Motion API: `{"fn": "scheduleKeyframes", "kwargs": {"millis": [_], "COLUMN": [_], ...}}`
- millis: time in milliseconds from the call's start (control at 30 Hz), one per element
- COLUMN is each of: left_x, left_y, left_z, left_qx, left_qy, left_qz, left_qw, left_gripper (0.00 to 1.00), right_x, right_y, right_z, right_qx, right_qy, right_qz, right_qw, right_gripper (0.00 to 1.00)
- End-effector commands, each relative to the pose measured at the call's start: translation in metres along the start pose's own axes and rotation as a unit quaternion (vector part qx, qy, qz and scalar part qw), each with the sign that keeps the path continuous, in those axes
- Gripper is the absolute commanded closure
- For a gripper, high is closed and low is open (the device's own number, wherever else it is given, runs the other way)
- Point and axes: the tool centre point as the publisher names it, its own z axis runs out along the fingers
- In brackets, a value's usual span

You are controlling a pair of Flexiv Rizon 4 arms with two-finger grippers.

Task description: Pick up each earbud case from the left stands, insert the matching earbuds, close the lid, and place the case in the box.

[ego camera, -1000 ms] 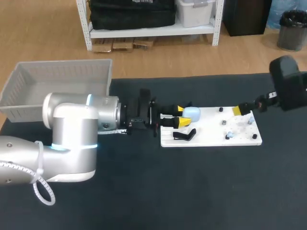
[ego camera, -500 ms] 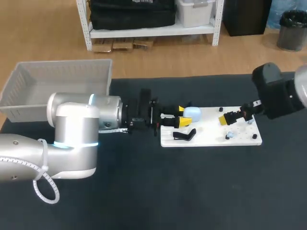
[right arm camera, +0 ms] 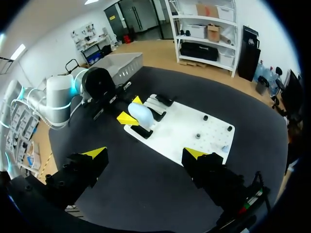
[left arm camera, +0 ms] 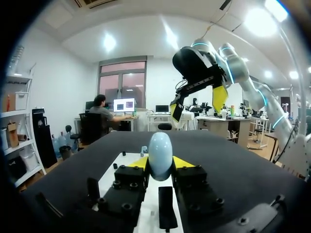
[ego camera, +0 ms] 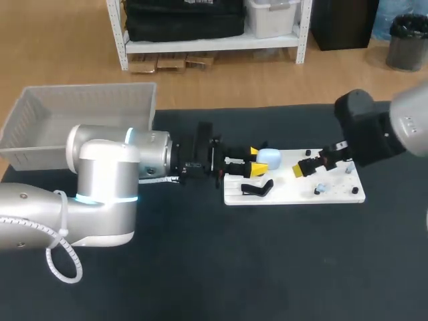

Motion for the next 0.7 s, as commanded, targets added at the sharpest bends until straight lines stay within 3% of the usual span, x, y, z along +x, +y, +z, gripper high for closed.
{"fn": "scheduleKeyframes", "kwargs": {"millis": [33, 700], "left_x": [0.001, 0.001], "left_y": [0.001, 0.001], "left_z": [0.000, 0.000], "left_qx": [0.002, 0.002], "left_qy": [0.000, 0.000], "left_qz": [0.000, 0.000], "left_qw": [1.000, 1.000], "left_gripper": [1.00, 1.00], "right_x": [-0.011, -0.026], "right_y": [0.002, -0.004], "right_z": [0.020, 0.055], "right_qx": [0.005, 0.017], "right_qy": [0.010, 0.033], "right_qz": [0.002, 0.022], "right_qw": [1.000, 0.999], "right_gripper": [0.00, 0.00]}}
